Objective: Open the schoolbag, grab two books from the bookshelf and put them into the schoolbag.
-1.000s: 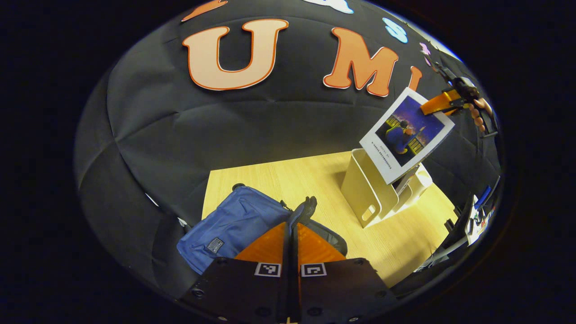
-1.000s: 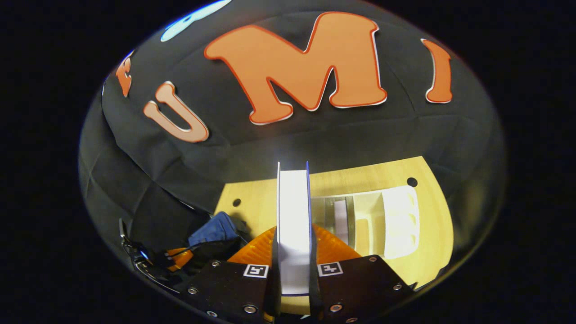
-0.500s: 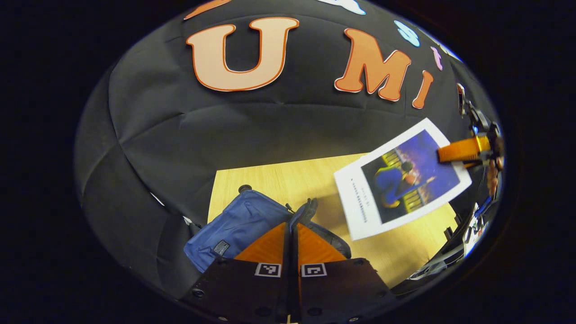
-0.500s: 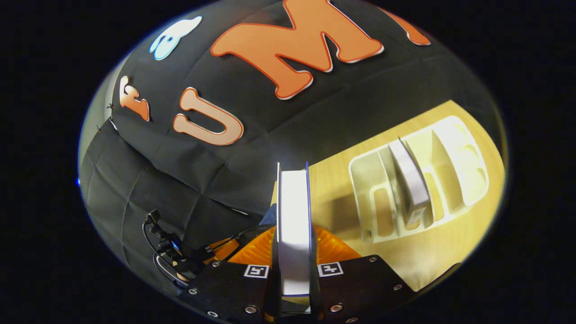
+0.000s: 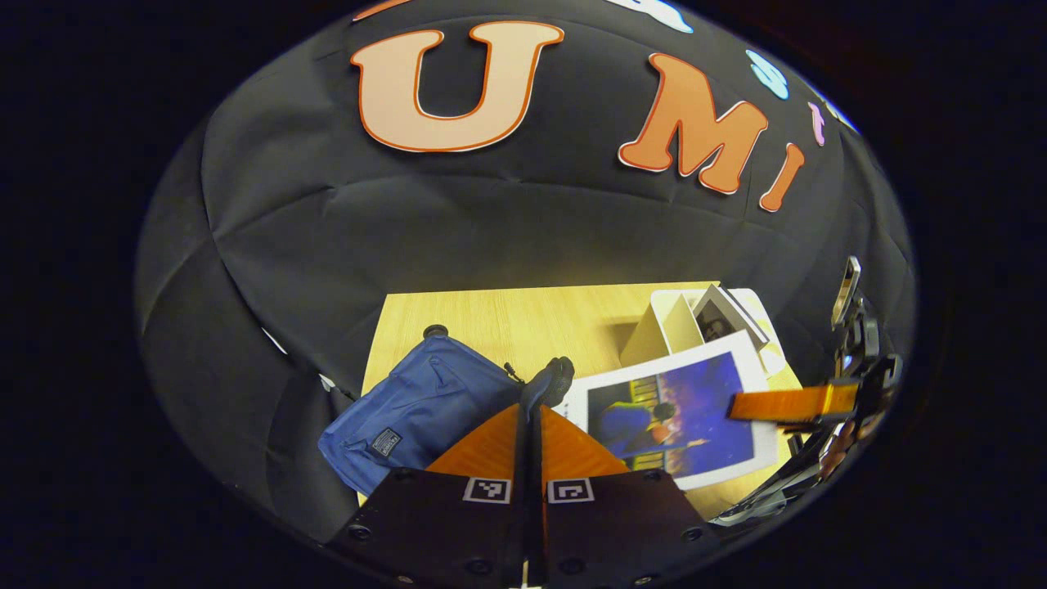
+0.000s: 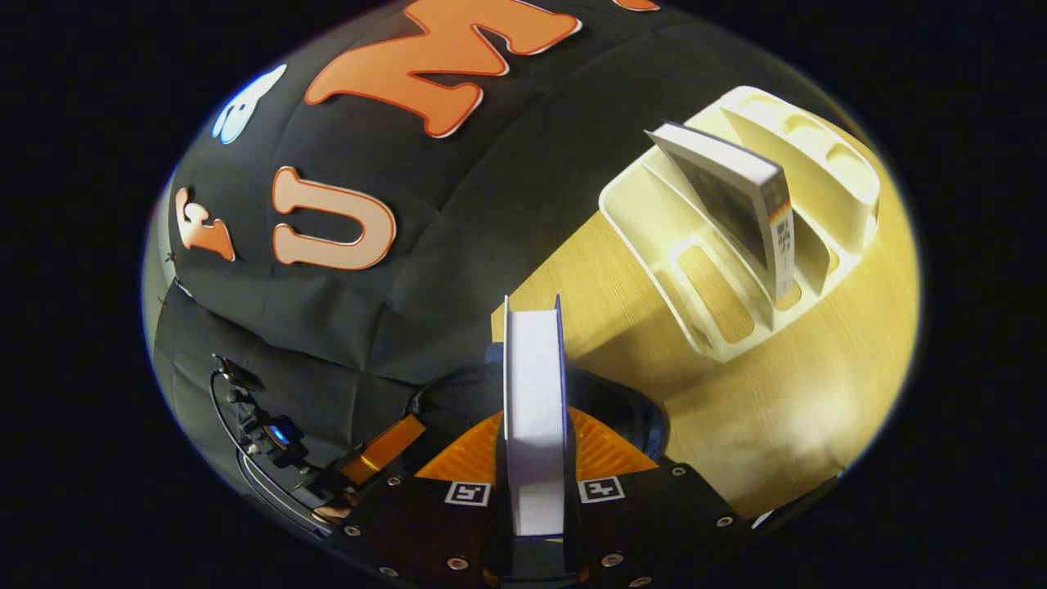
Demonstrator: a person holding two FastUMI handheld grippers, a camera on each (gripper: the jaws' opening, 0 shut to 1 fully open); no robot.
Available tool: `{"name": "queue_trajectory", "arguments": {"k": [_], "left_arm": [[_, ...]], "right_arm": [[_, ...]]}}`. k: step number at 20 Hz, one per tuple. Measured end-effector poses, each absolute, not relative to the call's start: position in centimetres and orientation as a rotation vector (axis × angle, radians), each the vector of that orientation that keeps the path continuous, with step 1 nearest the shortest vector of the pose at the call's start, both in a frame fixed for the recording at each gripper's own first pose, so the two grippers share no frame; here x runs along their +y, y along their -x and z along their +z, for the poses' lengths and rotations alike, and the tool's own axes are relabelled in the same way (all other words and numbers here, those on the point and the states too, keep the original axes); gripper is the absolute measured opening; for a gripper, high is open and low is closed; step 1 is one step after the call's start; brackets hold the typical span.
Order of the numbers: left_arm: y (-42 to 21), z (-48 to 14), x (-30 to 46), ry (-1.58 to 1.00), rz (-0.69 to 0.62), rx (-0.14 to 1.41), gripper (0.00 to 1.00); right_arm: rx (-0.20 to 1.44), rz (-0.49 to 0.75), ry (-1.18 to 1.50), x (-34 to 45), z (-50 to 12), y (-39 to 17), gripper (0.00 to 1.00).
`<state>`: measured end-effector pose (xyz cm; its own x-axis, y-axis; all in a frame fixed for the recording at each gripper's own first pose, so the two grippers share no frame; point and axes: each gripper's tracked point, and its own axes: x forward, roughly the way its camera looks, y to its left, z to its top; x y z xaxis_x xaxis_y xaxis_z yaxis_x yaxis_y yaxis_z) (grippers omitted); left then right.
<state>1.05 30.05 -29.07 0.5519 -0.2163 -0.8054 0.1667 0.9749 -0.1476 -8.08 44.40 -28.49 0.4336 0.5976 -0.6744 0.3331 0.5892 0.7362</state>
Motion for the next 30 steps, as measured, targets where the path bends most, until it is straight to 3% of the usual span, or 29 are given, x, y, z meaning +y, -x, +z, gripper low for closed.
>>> {"name": "queue_trajectory", "arguments": {"k": [10,22,27,30], "left_arm": [[-0.1,-29.2,26.3,0.056,-0.316,0.990,0.02],[2.7,-30.5,22.8,-0.061,-0.476,1.009,0.02],[2.3,-30.6,23.9,-0.071,-0.436,1.009,0.01],[2.3,-30.6,24.5,-0.029,-0.409,1.004,0.01]], "right_arm": [[1.157,0.120,-1.043,51.3,-34.0,9.5,0.24],[1.161,0.117,-1.055,56.6,-39.5,8.5,0.24],[1.192,0.138,-1.073,57.3,-40.1,8.4,0.25],[1.266,0.138,-1.086,57.3,-40.1,9.3,0.34]]}}
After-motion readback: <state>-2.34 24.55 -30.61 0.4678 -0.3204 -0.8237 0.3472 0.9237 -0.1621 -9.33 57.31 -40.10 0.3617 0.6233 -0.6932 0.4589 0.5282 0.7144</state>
